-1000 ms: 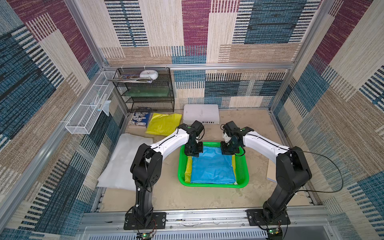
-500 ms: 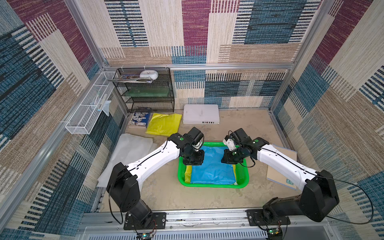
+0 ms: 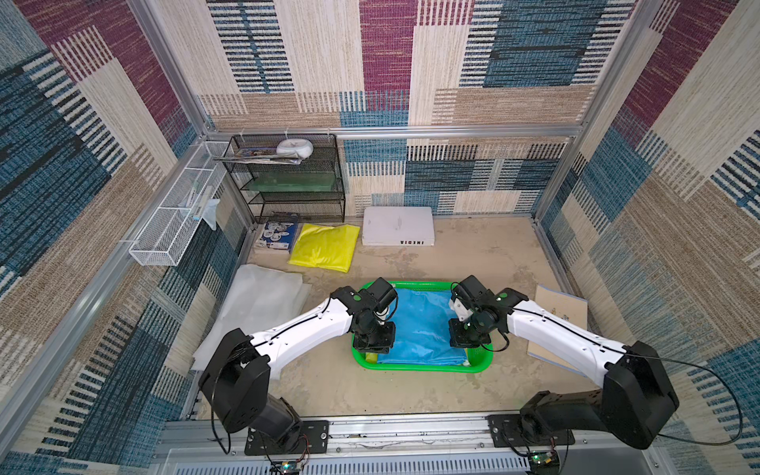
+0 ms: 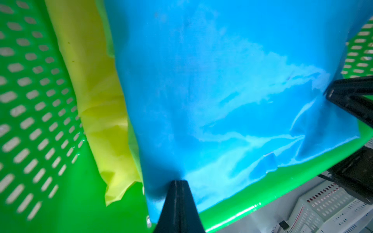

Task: Put the folded raincoat in the basket
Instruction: Place the raincoat in the basket, then adjust the basket at the center of the board.

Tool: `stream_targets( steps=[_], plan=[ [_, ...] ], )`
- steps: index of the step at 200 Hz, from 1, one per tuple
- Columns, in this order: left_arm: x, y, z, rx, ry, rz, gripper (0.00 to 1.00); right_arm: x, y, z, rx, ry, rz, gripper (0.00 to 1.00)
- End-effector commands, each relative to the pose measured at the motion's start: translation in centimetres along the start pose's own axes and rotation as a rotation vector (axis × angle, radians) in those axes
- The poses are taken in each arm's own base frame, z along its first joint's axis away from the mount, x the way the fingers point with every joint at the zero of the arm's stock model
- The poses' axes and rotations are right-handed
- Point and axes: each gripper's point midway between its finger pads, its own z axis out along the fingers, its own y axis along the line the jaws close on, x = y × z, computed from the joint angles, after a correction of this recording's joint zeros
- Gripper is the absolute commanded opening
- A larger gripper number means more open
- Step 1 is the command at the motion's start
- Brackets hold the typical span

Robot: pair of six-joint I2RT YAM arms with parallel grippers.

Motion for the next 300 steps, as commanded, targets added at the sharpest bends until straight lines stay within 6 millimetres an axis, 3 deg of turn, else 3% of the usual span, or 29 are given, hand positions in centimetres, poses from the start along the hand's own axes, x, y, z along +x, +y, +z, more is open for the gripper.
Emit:
stream_targets(
  steps=[1, 24, 43, 54, 85, 116, 122, 145, 156, 187, 215, 254, 266, 285, 300],
  plan=[
    [-0.2, -0.4, -1.3, 0.008, -0.032, 0.008, 0.0, -0.2, 1.4, -2.0, -0.035, -0.031, -0.01, 0.16],
    [-0.6, -1.4, -1.8, 0.044, -0.04, 0.017, 0.0, -0.3, 6.0, -3.4, -0.222, -0.045, -0.056, 0.15],
    [-0.6, -1.7, -1.3, 0.062, -0.027, 0.015, 0.0, 0.7, 7.9, -2.4, -0.296, 0.001, -0.076, 0.15],
    [-0.5, -1.4, -1.0, 0.051, -0.024, 0.012, 0.0, 1.3, 7.6, -1.3, -0.271, 0.028, -0.076, 0.15],
    [-0.3, -0.3, -1.0, 0.012, -0.036, 0.01, 0.0, 2.4, 4.0, 1.4, -0.101, 0.069, -0.065, 0.14],
    [-0.5, 1.4, -2.9, -0.07, -0.085, -0.014, 0.0, 1.7, 0.5, 0.8, 0.106, 0.035, -0.075, 0.15],
    [-0.6, 1.8, -3.4, -0.08, -0.1, -0.023, 0.04, 1.2, 0.3, 0.4, 0.134, 0.02, -0.077, 0.16],
    [-1.0, 3.5, -5.4, -0.108, -0.168, -0.07, 0.34, -0.6, 1.8, -1.5, 0.1, -0.048, -0.099, 0.33],
    [-1.1, 4.5, -6.0, -0.124, -0.189, -0.096, 0.43, -1.4, 3.0, -2.3, 0.052, -0.082, -0.11, 0.4],
    [-0.6, 7.3, -5.7, -0.146, -0.172, -0.164, 0.47, -2.5, 4.1, -3.4, 0.012, -0.135, -0.115, 0.49],
    [0.0, 7.0, -3.8, -0.092, -0.119, -0.145, 0.47, -2.5, 4.1, -3.3, 0.017, -0.132, -0.122, 0.51],
    [-0.4, 7.3, -1.7, -0.087, -0.098, -0.139, 0.44, -2.5, 4.6, -2.9, -0.008, -0.118, -0.121, 0.52],
    [-0.6, 7.7, -0.8, -0.098, -0.083, -0.157, 0.35, -2.7, 4.8, -2.8, -0.013, -0.124, -0.12, 0.52],
    [-1.1, 7.1, 0.5, -0.063, -0.058, -0.204, 0.08, -3.1, 5.0, -3.0, -0.017, -0.137, -0.126, 0.52],
    [-2.2, 6.5, 0.8, -0.037, -0.081, -0.251, 0.0, -3.5, 4.8, -3.1, -0.003, -0.151, -0.108, 0.52]
  ],
)
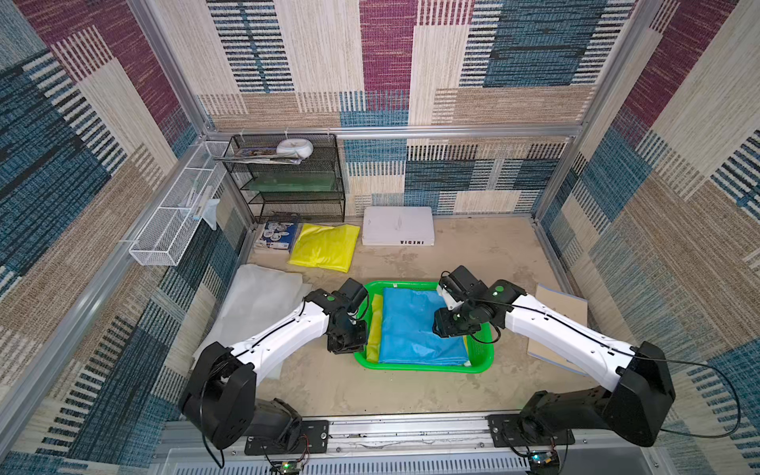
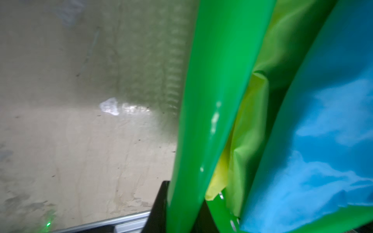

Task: Put the folded raincoat in the basket
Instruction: Adjust the basket at the center of the board.

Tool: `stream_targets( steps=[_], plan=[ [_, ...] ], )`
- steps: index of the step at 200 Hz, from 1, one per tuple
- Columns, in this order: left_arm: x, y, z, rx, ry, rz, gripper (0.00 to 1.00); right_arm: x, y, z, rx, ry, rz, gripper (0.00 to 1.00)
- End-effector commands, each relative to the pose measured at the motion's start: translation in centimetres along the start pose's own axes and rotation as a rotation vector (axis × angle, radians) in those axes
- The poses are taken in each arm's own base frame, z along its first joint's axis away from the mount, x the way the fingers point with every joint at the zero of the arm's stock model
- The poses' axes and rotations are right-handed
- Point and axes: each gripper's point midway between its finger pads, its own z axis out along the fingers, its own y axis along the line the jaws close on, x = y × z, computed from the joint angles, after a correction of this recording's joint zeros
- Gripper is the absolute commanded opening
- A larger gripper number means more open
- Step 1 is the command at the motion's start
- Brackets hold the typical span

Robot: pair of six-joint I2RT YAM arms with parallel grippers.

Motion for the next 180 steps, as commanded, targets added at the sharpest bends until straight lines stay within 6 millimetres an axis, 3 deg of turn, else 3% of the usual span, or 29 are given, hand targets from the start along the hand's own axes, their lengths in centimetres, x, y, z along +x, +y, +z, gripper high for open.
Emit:
stream_targets(
  steps=[1, 64, 128, 151, 171, 180],
  plan=[
    [-1.5, -0.9, 0.9, 0.024, -0.039, -0.063, 0.0, -0.9, 0.1, -0.1, 0.005, -0.03, 0.008, 0.52],
    [-6.8, -2.0, 0.8, 0.016, -0.168, -0.231, 0.0, -4.2, -2.4, -0.8, 0.033, -0.093, 0.038, 0.53],
    [-13.9, -8.0, 2.0, 0.109, -0.182, -0.191, 0.0, -6.0, -4.2, -1.8, 0.035, -0.119, 0.075, 0.53],
    [-15.7, -8.9, 0.8, 0.068, -0.204, -0.127, 0.38, -5.8, -4.2, -2.2, 0.037, -0.112, 0.071, 0.53],
    [-16.2, -8.3, -2.0, 0.03, -0.274, -0.084, 0.43, -5.8, -3.8, -3.0, 0.02, -0.118, 0.059, 0.54],
    [-16.1, -7.3, -3.8, 0.007, -0.325, -0.074, 0.51, -6.0, -3.5, -3.5, 0.004, -0.132, 0.059, 0.55]
  ],
)
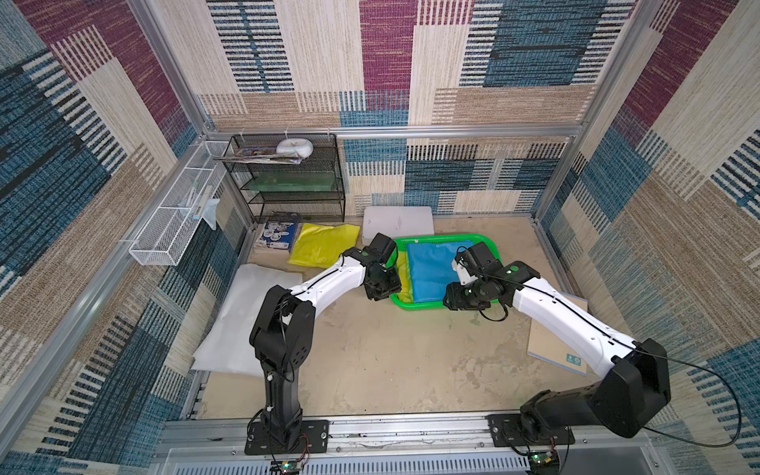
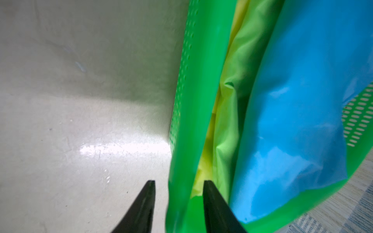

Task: Put the folded raincoat in the basket
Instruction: Adjust the basket at the center of the board, then move the raincoat to the center of the board.

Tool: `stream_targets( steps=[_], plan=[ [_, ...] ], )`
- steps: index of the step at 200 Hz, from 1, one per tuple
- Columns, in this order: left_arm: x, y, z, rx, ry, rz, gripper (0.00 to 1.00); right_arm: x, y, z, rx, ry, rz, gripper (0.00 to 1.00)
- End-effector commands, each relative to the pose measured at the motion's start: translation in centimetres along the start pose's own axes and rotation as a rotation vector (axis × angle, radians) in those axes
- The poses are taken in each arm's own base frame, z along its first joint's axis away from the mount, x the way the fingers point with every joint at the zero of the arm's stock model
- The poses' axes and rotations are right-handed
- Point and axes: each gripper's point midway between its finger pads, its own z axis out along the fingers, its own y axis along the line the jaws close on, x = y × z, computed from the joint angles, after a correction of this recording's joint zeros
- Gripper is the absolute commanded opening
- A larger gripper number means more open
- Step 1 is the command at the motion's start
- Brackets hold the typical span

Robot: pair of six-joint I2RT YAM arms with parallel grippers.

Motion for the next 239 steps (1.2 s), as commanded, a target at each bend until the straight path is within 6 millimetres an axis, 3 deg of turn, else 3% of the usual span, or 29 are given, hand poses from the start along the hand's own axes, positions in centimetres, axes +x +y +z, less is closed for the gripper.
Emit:
stream_targets(
  steps=[1, 21, 44, 70, 95, 143, 177, 195, 215, 239],
  plan=[
    [-1.0, 2.3, -3.7, -0.104, -0.099, 0.072, 0.51, 0.1, 0.7, -1.4, -0.034, -0.005, -0.018, 0.55],
    [-2.4, 7.0, -7.6, -0.174, -0.183, 0.022, 0.49, -0.4, 1.5, -2.4, -0.08, -0.037, -0.016, 0.56],
    [-4.2, 15.1, -10.5, -0.259, -0.213, -0.133, 0.49, -0.8, 2.3, -3.0, -0.12, -0.058, -0.004, 0.57],
    [-4.6, 23.6, -11.9, -0.378, -0.197, -0.308, 0.48, -0.3, 2.5, -2.8, -0.134, -0.036, 0.009, 0.57],
    [-5.9, 27.4, -12.2, -0.433, -0.237, -0.431, 0.45, 0.3, 2.5, -2.7, -0.148, -0.023, 0.007, 0.57],
    [-9.8, 30.3, -11.3, -0.532, -0.246, -0.508, 0.45, 2.0, 2.1, -2.3, -0.16, 0.005, -0.002, 0.57],
    [-12.4, 30.8, -8.7, -0.519, -0.224, -0.525, 0.44, 2.6, 1.9, -1.7, -0.163, 0.019, 0.001, 0.57],
    [-13.6, 30.7, -6.3, -0.486, -0.174, -0.523, 0.44, 2.7, 2.1, -1.6, -0.171, 0.026, -0.003, 0.57],
    [-13.1, 30.7, -3.5, -0.456, -0.084, -0.531, 0.41, 2.6, 2.2, -1.7, -0.173, 0.026, -0.013, 0.57],
    [-10.8, 30.1, -1.6, -0.46, -0.032, -0.523, 0.39, 2.3, 2.2, -1.8, -0.172, 0.019, -0.019, 0.57]
  ],
)
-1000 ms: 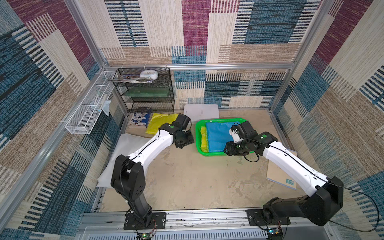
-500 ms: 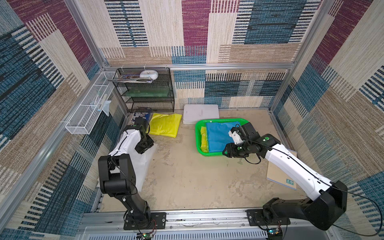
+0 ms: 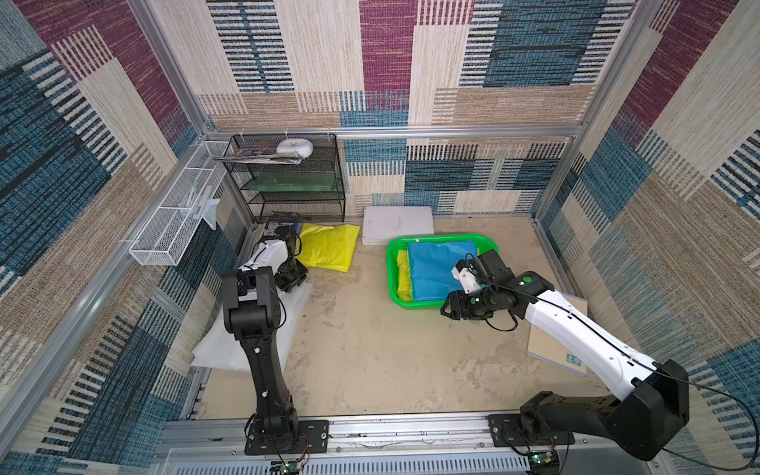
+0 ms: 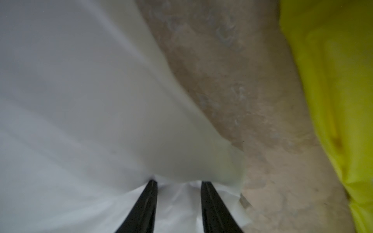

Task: Put the folded raincoat in the basket
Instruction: Move the raincoat to the center of the board.

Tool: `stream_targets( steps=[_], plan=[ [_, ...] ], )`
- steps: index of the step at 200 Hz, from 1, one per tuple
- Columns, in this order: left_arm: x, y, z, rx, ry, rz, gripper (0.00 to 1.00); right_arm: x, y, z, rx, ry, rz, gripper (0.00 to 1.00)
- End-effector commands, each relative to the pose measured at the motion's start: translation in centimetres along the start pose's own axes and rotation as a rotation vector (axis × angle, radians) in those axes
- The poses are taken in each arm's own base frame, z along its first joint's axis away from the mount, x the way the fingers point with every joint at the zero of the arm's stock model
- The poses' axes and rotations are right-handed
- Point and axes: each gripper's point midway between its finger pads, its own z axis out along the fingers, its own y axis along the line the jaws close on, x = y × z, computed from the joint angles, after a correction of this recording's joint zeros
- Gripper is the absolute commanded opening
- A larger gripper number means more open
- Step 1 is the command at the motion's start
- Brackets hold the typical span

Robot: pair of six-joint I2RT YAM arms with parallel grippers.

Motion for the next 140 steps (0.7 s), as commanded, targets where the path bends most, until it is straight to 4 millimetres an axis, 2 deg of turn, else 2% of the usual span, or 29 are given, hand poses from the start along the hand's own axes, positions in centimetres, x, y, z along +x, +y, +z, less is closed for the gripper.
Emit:
stream_targets(
  steps=[1, 34, 58, 80, 95, 101, 118, 140],
  plan=[
    [3.6, -0.5, 1.0, 0.018, 0.104, 0.023, 0.39, -0.5, 0.4, -0.2, -0.01, -0.013, -0.018, 0.57],
    [8.1, -0.9, 1.4, 0.078, 0.158, 0.041, 0.38, -0.7, 0.5, -0.1, -0.011, -0.007, -0.029, 0.57],
    [12.3, -1.1, 0.5, 0.108, 0.192, 0.095, 0.37, -0.8, 0.5, -0.2, -0.01, -0.013, -0.039, 0.57],
    [18.7, -2.7, -1.9, 0.144, 0.198, 0.275, 0.37, -1.0, 0.5, -0.1, -0.007, -0.011, -0.045, 0.57],
    [23.3, -4.2, -4.7, 0.237, 0.23, 0.427, 0.37, -1.2, 0.8, -0.2, -0.012, -0.004, -0.049, 0.57],
    [24.5, -4.4, -6.0, 0.253, 0.23, 0.488, 0.38, -1.4, 0.9, -0.2, -0.014, -0.005, -0.049, 0.57],
    [25.7, -3.0, -9.1, 0.22, 0.214, 0.591, 0.4, -1.9, 1.3, -0.3, -0.021, -0.004, -0.047, 0.57],
    [24.0, -0.6, -11.5, 0.19, 0.121, 0.588, 0.45, -2.9, 2.7, -0.4, -0.06, -0.006, -0.042, 0.57]
  ],
)
